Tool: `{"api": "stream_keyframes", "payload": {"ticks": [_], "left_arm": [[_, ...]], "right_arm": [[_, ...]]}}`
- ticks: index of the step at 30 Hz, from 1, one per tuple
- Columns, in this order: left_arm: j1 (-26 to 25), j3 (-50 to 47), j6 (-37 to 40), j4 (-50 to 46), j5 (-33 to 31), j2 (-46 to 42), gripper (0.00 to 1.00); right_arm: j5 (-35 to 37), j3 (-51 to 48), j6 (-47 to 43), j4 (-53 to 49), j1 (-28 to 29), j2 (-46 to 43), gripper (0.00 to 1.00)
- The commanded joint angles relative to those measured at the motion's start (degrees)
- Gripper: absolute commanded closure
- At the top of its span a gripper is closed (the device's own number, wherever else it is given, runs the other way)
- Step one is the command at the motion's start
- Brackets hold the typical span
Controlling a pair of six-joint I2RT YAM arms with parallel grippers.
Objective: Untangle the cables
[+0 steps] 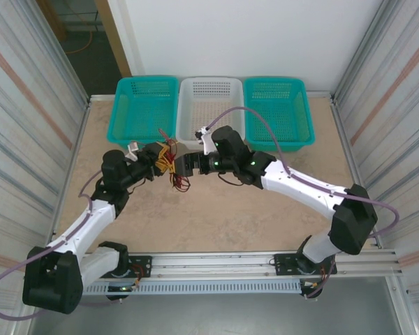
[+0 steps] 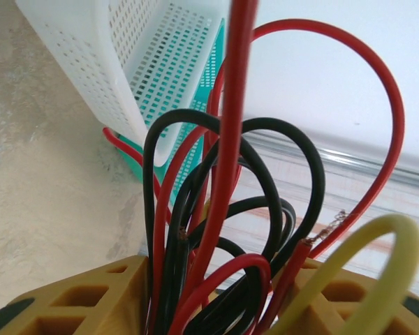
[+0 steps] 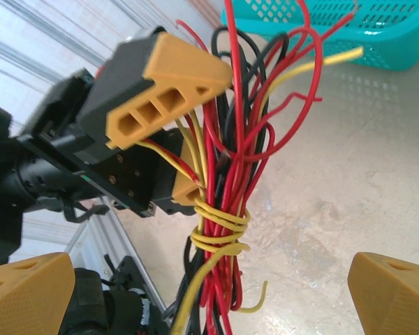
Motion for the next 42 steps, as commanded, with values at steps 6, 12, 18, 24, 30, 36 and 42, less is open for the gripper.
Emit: {"api": "stream_keyframes", "payload": {"ticks": [6,12,18,24,30,36,42], "left_arm": [[0.54,1.17,-4.79,2.65,-2.99,-3.74,1.0],[0.54,1.55,-5.33,2.48,-3.24,-4.0,1.0],[0.92,0.34,-6.0,2.11,-4.45,-5.0,1.0],[2.14,-3.22,-11.69,-1.4,-6.72,-6.56,1.0],[2.12,-4.82,-16.94,-2.29,-9.47,-7.45,1.0],[2.12,-5.24,-18.99,-2.73,-10.99,-8.6,1.0],[1.77,-4.87,-19.3,-2.16,-11.59,-7.89,1.0]], "right_arm": [[-1.57,3.97,1.99,4.17,2.68,6.66,0.05],[-2.76,7.27,2.62,3.31,2.59,10.12,0.4],[1.28,6.42,-0.29,-0.65,2.26,7.39,0.02],[5.58,-2.09,-4.24,1.51,1.7,-4.63,0.01],[10.53,-7.31,-1.82,7.62,5.48,-3.42,0.01],[11.43,-2.17,-0.17,12.63,6.89,3.95,0.01],[8.34,2.41,1.97,15.14,7.25,10.34,0.13]]}}
